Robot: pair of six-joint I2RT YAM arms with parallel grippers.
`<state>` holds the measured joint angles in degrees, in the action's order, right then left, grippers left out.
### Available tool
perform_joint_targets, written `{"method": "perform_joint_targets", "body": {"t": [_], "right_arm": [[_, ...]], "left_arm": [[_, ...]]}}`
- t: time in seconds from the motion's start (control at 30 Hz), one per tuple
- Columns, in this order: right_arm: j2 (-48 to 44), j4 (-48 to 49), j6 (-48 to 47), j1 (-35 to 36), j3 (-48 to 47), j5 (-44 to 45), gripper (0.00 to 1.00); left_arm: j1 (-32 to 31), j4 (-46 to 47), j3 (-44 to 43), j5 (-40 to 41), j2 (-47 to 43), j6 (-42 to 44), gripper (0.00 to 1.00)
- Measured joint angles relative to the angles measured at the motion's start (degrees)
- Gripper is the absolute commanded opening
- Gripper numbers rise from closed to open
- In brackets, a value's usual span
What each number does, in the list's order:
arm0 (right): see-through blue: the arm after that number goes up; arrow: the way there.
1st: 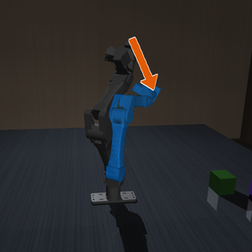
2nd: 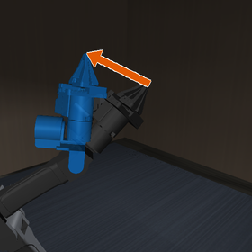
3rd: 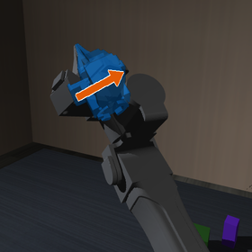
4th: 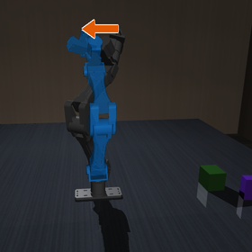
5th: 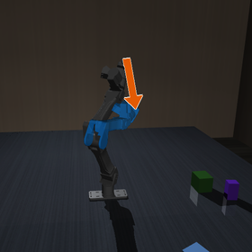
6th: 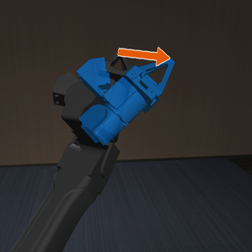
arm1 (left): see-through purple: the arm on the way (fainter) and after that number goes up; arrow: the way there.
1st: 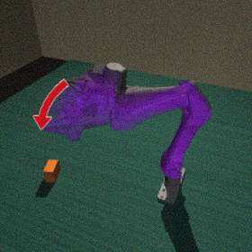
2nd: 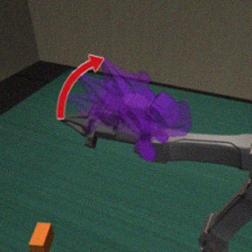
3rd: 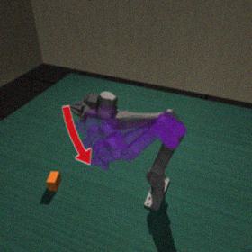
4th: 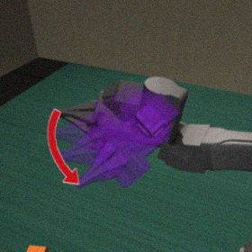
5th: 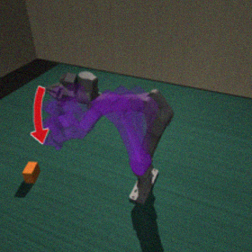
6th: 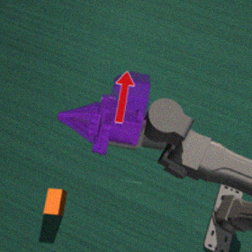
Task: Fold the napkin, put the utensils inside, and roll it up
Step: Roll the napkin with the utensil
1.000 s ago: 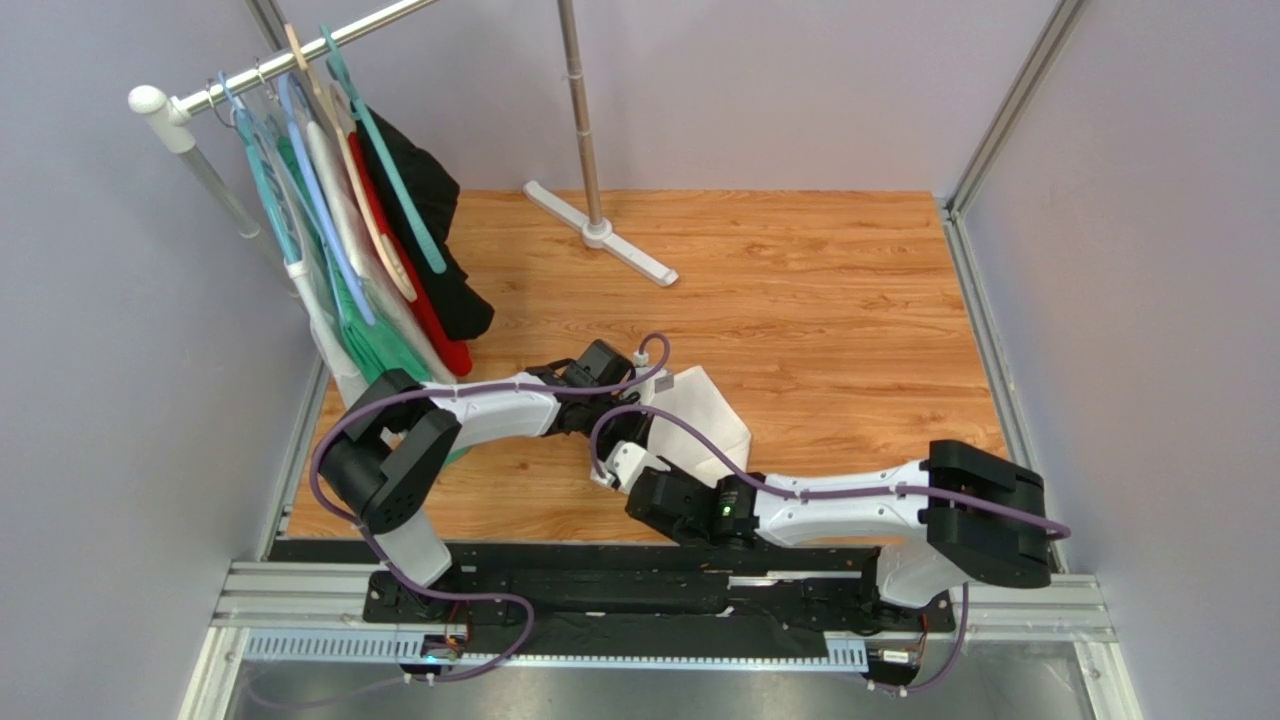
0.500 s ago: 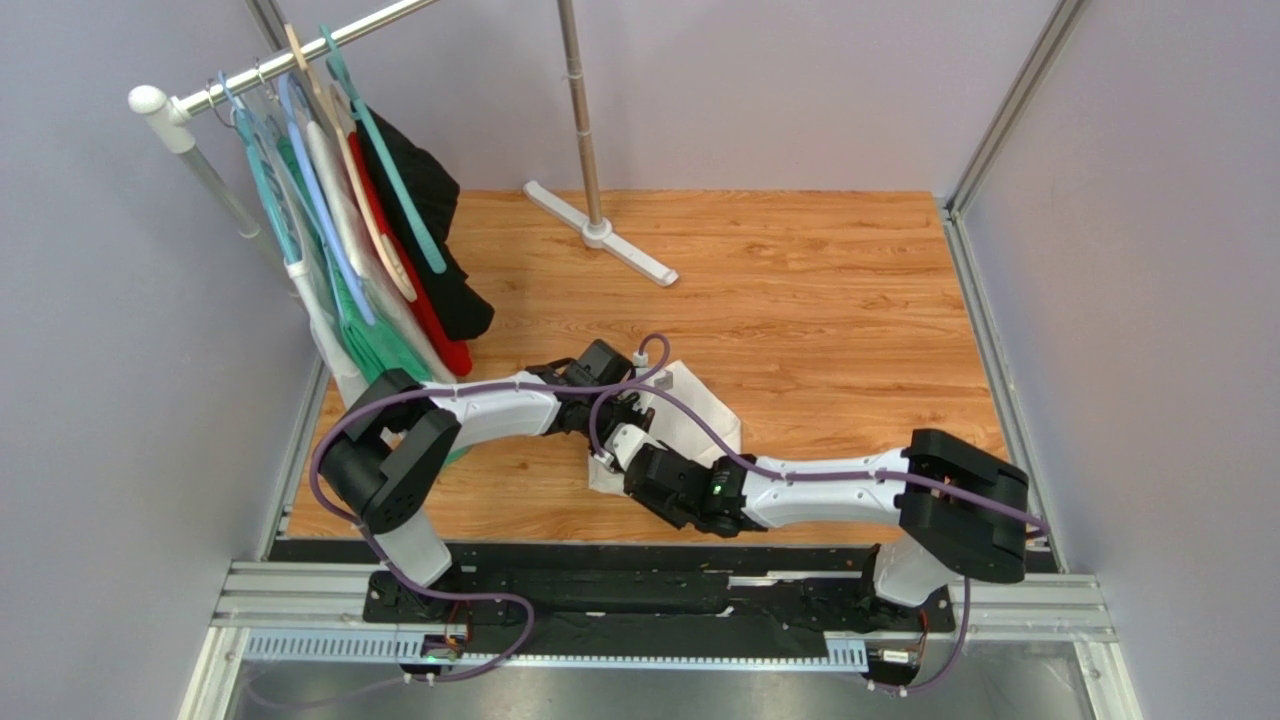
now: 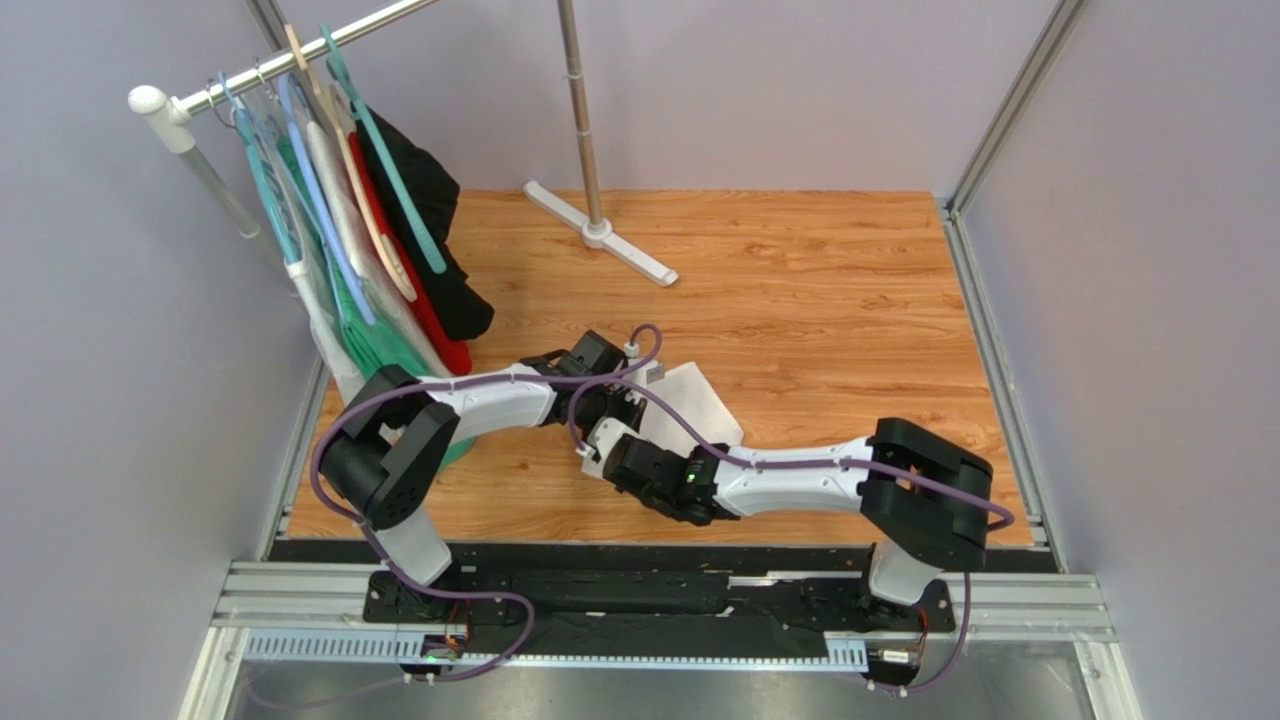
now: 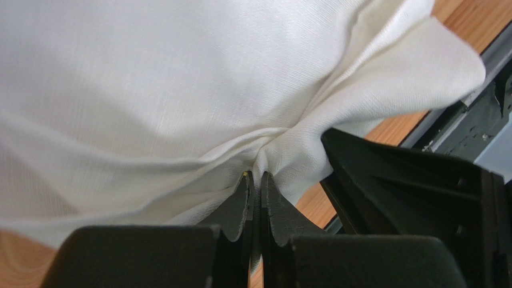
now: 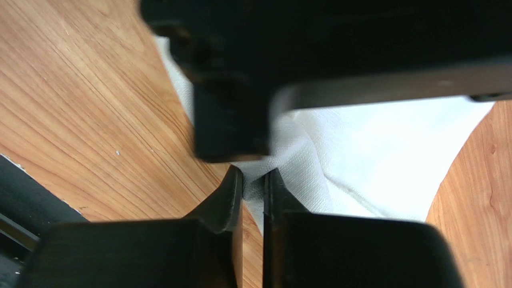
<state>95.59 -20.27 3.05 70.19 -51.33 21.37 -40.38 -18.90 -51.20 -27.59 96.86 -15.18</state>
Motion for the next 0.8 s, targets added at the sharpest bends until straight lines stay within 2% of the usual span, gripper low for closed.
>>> {"method": "perform_joint_targets", "body": {"t": [0.1, 0.13, 0.33, 0.8], "right_arm": [[1.6, -1.4, 0.0, 0.0, -2.2, -0.2, 0.0], [1.9, -2.0, 0.1, 0.0, -2.8, -0.3, 0.0], [2.7, -4.0, 2.0, -0.4, -5.0, -2.3, 0.0], [2.5, -4.1, 9.7, -2.0, -6.8, -10.3, 0.0]], "left_arm": [[1.0, 0.2, -0.2, 0.6, 0.0, 0.2, 0.2], [1.3, 0.2, -0.2, 0.7, 0.0, 0.1, 0.31], [2.8, -0.7, -1.0, 1.4, -0.6, -1.0, 0.58], [8.9, -3.5, -4.6, 6.6, -3.1, -2.1, 0.73]]}}
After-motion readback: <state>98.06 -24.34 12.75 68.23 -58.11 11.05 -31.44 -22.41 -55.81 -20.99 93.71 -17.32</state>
